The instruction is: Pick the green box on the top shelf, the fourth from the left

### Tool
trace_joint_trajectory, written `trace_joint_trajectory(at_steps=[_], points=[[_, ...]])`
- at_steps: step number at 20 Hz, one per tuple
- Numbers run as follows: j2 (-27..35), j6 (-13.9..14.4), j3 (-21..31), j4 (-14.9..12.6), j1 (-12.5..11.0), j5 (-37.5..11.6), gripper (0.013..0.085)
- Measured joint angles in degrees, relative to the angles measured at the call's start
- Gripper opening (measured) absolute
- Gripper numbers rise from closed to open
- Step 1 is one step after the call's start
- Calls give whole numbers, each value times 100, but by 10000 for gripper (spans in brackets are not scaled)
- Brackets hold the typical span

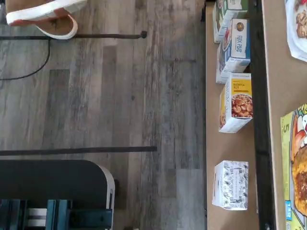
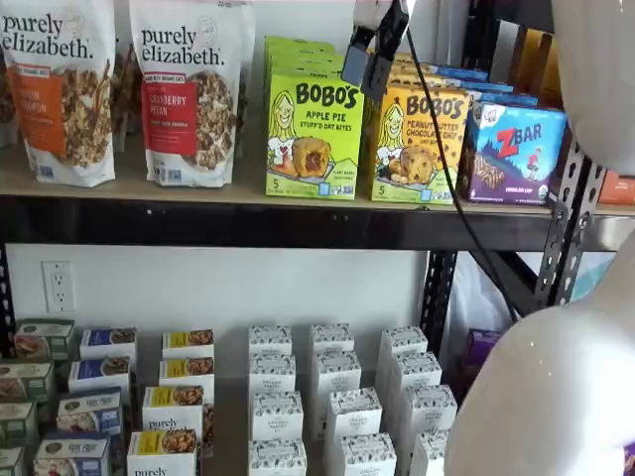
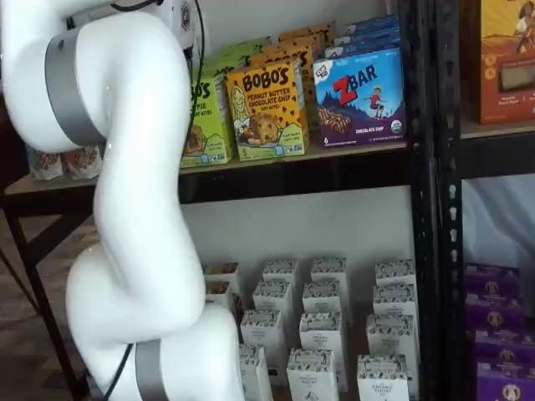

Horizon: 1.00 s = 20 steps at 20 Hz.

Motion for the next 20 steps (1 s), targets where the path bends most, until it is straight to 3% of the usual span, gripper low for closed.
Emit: trace_joint_trajectory(at_steps=[9, 20], points=[[252, 122, -592, 83, 14, 106, 850], [-177, 162, 162, 15, 164, -1053, 850]])
